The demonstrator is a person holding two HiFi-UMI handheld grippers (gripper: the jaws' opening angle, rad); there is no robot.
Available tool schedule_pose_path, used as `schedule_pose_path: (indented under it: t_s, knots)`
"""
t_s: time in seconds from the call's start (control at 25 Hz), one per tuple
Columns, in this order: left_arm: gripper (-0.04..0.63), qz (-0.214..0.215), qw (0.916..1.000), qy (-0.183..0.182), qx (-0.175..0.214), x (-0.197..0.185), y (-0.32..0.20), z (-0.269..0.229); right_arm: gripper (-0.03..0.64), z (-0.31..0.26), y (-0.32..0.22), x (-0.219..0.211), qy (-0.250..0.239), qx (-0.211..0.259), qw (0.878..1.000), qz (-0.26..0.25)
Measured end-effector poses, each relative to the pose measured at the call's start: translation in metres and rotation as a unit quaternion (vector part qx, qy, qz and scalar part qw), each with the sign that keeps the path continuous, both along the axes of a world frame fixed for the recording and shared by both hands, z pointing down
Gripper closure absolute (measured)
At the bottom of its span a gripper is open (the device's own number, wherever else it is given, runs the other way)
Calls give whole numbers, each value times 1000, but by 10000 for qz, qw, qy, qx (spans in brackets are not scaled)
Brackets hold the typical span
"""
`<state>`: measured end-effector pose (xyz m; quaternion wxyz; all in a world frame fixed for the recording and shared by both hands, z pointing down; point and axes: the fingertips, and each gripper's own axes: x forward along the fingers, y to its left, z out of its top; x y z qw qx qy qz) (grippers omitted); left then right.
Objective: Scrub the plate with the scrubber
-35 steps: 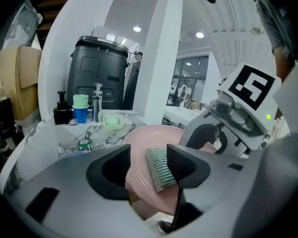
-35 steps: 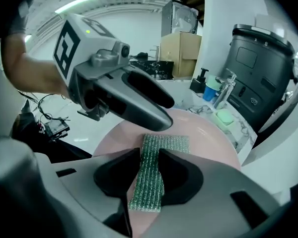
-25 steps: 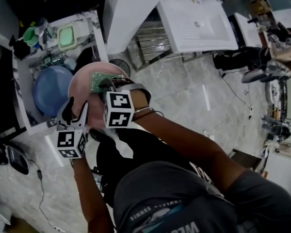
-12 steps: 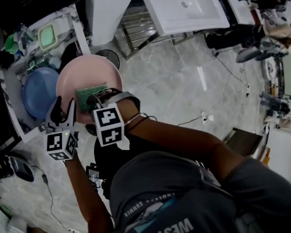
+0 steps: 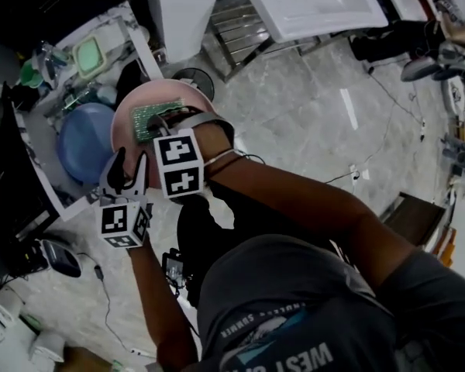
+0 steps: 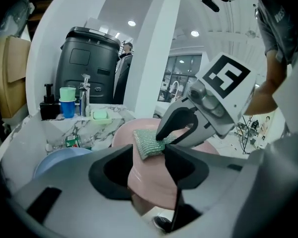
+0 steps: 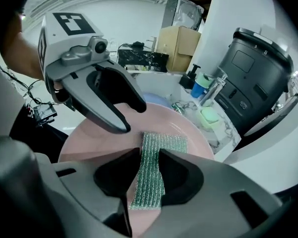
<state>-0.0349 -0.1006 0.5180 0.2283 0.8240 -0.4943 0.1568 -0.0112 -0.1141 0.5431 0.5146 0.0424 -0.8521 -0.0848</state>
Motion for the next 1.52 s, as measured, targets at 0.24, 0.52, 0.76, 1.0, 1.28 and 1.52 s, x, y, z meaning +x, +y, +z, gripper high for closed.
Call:
schedule_pose_path:
  t_s: [0.24,0.52,0.76,1.0,1.28,1.52]
  knots:
    - [405,34,10000,40,62,0,0,4,472,5,6,45,467,-199,9987,-102]
    - [413,-70,9999,119,41,-6,0,0,474,9,66,44,480,-656,9956,-472]
    - [413,-84,9998,168,38,-6,1,1,477,11,72,3,112,-622,9948,-798]
    - [413,-72,9998,172,25,-4,5,2,477,9,27,-13,-52,-435,9973,-586]
    - [417,-80,9998,155,51,-5,6,3,477,9,-2,30,344,-371,9987,0]
    - [420,-96,9999,108,53,-5,7,6,451,5,23,39,101,-575,9981,-189]
